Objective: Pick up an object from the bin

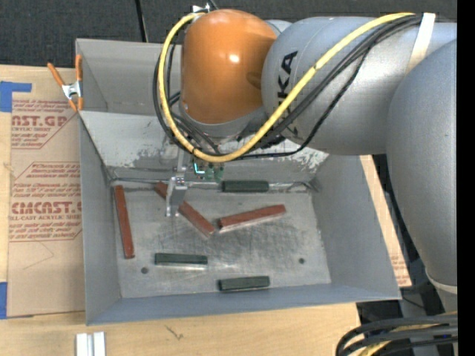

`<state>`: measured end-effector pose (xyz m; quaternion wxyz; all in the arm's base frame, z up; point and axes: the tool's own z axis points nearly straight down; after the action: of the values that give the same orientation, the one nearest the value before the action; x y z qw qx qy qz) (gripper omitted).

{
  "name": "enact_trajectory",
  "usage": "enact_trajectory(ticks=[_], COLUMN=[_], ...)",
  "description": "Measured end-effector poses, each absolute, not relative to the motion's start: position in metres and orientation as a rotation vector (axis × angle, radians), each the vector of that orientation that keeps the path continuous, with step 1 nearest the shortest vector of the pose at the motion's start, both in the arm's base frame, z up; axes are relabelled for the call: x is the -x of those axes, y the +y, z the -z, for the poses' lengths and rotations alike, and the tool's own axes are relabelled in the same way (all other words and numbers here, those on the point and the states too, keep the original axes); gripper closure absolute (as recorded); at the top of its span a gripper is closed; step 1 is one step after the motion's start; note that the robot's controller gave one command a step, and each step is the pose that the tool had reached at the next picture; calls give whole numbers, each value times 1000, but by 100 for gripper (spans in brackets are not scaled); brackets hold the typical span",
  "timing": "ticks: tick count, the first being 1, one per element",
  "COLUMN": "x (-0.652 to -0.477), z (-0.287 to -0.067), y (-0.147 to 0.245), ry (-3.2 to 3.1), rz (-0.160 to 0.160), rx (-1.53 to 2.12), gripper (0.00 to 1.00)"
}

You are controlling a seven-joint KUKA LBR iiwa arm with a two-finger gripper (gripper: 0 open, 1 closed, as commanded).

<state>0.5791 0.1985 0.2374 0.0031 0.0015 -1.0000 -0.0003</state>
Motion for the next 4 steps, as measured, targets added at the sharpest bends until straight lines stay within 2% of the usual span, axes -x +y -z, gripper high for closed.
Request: enact_trajectory(ticks=[1,2,3,4], x=[-581,-558,-536,-543], z=[-242,-195,-128,-79], y=[197,190,186,122], ry=[-3143,-3147,-3144,-3166], rz=[3,3,4,15], rx=[-2,-92,-118,-154], gripper=[0,0,0,100])
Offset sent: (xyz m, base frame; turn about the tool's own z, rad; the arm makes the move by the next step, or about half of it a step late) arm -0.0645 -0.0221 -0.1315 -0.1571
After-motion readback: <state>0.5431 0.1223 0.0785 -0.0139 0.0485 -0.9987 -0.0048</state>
